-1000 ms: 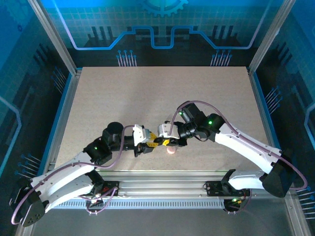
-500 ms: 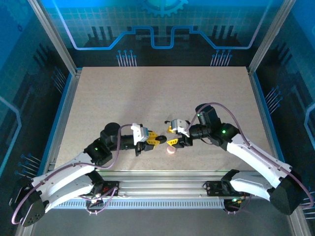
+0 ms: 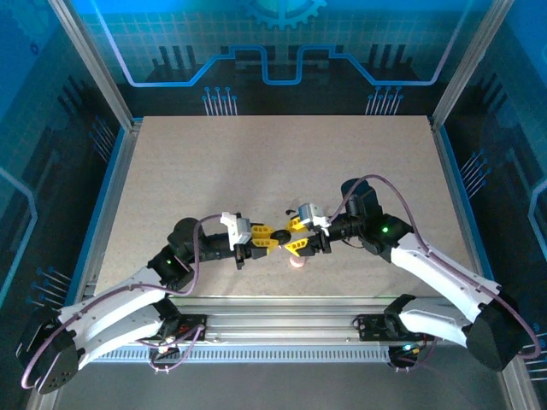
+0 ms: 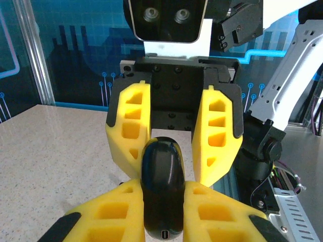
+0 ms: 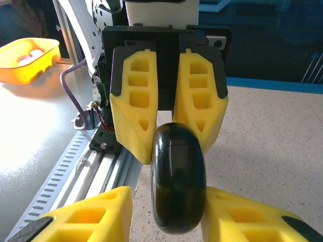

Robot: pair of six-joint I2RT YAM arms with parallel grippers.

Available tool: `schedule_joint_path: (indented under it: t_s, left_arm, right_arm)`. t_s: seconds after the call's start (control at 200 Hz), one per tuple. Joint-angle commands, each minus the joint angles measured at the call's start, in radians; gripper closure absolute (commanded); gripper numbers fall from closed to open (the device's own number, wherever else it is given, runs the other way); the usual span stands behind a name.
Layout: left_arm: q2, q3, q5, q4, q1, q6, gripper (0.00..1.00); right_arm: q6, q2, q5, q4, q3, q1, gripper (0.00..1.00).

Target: Insert the wireless bluetooth earbuds into the charging case

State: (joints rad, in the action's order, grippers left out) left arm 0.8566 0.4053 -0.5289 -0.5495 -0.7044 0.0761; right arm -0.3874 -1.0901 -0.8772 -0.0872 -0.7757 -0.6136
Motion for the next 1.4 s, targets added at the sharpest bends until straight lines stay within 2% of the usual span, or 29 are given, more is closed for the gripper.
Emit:
schedule_joint_path:
  t_s: [0.0, 0.095, 0.215, 0.265, 0.37, 0.455, 0.58, 0.805, 1.201, 1.396]
  left_arm:
    - [-0.009, -0.016, -0.010, -0.089, -0.007, -0.027, 0.83]
    - [-0.002, -0.017, -0.012, -0.095, -0.007, -0.032, 0.83]
    - [-0.002, -0.018, -0.004, -0.078, -0.007, -0.022, 0.80]
    - [-0.006, -0.016, 0.003, -0.057, -0.007, -0.007, 0.73]
    - [-0.017, 0.003, 0.015, 0.044, -0.007, 0.050, 0.51]
    - [-0.021, 0.036, 0.024, 0.172, -0.006, 0.121, 0.45]
    - [-0.010, 0.079, 0.044, 0.322, -0.008, 0.199, 0.44]
    - [0.006, 0.091, 0.063, 0.357, -0.015, 0.242, 0.43]
    - [0.027, 0.105, 0.059, 0.378, -0.033, 0.263, 0.45]
    - [0.027, 0.107, 0.053, 0.370, -0.038, 0.263, 0.51]
  right_arm:
    - [0.012, -0.011, -0.043, 0.017, -0.021, 0.008, 0.65]
    - [0.008, -0.011, -0.042, 0.018, -0.023, 0.009, 0.76]
    - [-0.022, -0.007, -0.033, -0.028, -0.037, 0.010, 0.85]
    - [-0.047, -0.004, -0.023, -0.072, -0.050, 0.009, 0.86]
    - [-0.125, 0.002, 0.038, -0.228, -0.094, 0.008, 0.86]
    - [-0.193, 0.004, 0.141, -0.359, -0.146, 0.001, 0.85]
    - [-0.299, -0.019, 0.324, -0.539, -0.218, -0.044, 0.85]
    - [-0.400, -0.094, 0.515, -0.712, -0.333, -0.132, 0.85]
    - [-0.454, -0.184, 0.502, -0.763, -0.419, -0.190, 0.85]
    - [-0.450, -0.196, 0.456, -0.743, -0.422, -0.194, 0.84]
